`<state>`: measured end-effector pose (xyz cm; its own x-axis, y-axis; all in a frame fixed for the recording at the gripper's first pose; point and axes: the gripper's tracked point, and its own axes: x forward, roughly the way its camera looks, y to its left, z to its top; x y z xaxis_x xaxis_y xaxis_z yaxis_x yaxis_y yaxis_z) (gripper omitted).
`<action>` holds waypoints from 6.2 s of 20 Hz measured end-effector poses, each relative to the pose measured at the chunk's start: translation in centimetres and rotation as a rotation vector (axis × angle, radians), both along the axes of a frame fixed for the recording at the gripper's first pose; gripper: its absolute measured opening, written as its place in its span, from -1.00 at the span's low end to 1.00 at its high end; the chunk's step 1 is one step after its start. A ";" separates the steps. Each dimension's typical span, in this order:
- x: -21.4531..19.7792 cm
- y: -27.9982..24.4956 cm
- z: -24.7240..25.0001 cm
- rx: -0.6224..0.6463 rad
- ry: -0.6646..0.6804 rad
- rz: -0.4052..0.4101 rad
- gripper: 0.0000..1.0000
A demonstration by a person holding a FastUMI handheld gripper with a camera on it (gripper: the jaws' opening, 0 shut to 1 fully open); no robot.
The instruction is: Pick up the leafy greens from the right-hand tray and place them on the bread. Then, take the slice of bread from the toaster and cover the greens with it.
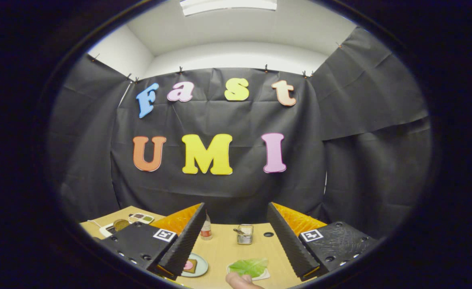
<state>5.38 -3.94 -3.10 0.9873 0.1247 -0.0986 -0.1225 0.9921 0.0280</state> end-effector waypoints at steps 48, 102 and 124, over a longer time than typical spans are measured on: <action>9.1 -6.9 -39.2 -0.167 0.931 0.056 -0.95; 2.2 22.5 -33.6 -0.213 0.947 0.115 -1.00; -0.3 21.1 -20.8 -0.115 0.635 -0.039 0.93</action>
<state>5.03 17.12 -23.85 0.7361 0.0442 -0.6754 -0.0811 0.9964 -0.0232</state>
